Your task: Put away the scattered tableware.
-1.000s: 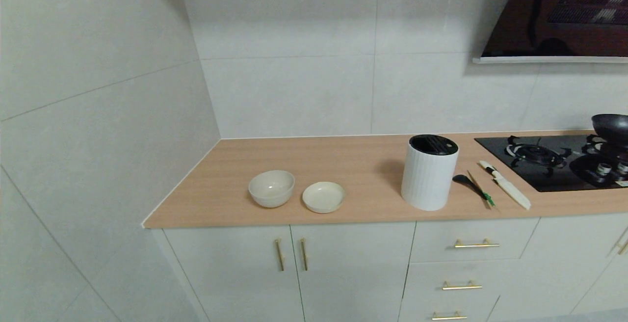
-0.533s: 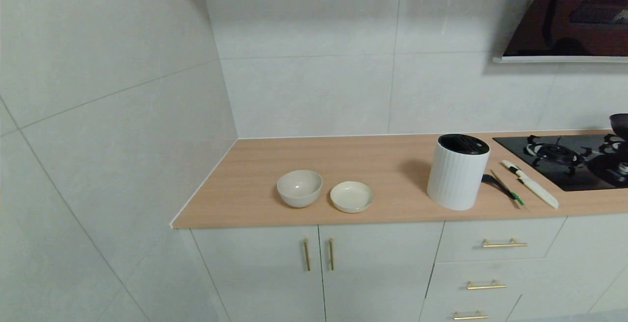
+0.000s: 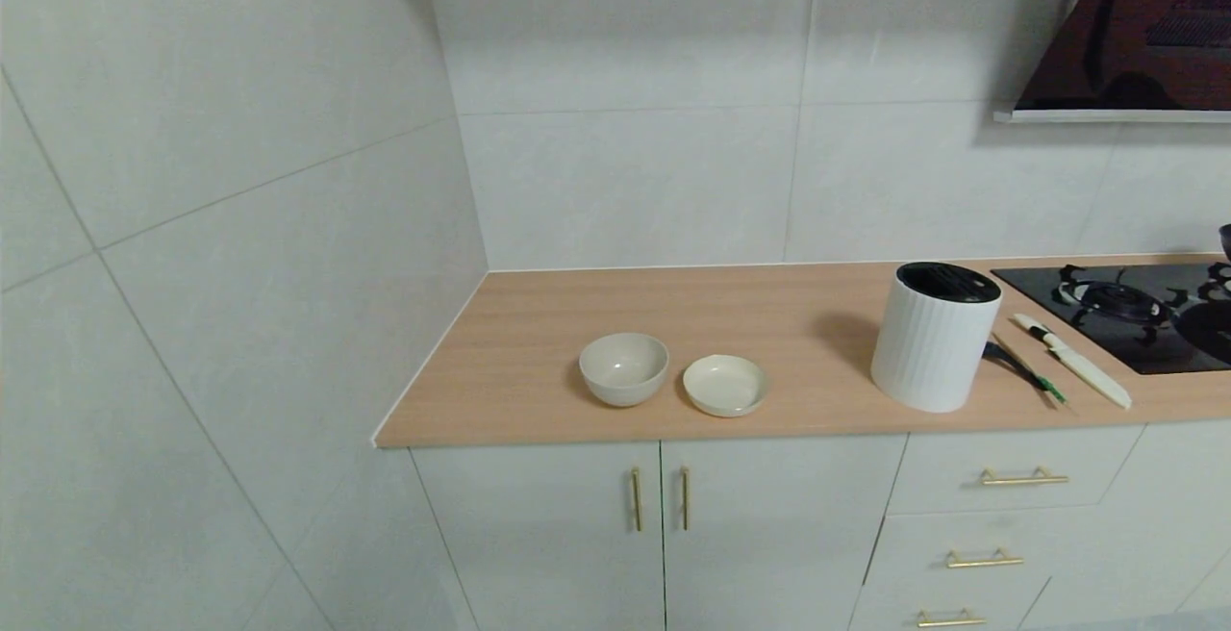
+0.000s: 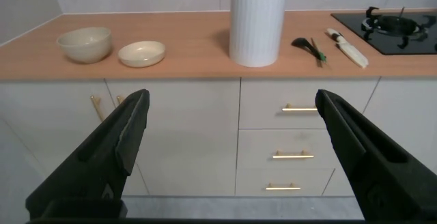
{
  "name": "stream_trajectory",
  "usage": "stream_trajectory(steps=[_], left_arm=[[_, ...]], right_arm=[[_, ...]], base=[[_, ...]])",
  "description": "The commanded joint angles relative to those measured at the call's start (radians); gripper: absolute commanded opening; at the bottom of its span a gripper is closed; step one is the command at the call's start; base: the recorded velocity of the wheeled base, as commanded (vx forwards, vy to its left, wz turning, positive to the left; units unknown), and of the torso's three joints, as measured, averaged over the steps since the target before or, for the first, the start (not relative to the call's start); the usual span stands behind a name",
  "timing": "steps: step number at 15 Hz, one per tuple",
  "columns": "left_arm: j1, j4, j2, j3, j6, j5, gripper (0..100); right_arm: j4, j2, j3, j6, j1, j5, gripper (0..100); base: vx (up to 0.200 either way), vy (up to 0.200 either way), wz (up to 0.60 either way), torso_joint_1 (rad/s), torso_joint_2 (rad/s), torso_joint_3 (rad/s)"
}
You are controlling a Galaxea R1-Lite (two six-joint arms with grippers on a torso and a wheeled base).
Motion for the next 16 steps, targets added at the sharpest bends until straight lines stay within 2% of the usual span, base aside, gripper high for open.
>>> stream_trajectory(steps=[1,12,16], left_arm=[[0.0,0.0,0.0,0.0,-0.002,0.0,100],[0.0,0.0,0.0,0.0,0.0,0.0,100],[0.0,0.0,0.0,0.0,0.0,0.0,100]], right_arm=[[0.0,0.0,0.0,0.0,0.0,0.0,100],[0.0,0.0,0.0,0.0,0.0,0.0,100],[0.0,0.0,0.0,0.0,0.0,0.0,100]], base=[[0.0,0.0,0.0,0.0,0.0,0.0],[0.0,0.0,0.0,0.0,0.0,0.0],[0.0,0.0,0.0,-0.149,0.31,0.162]])
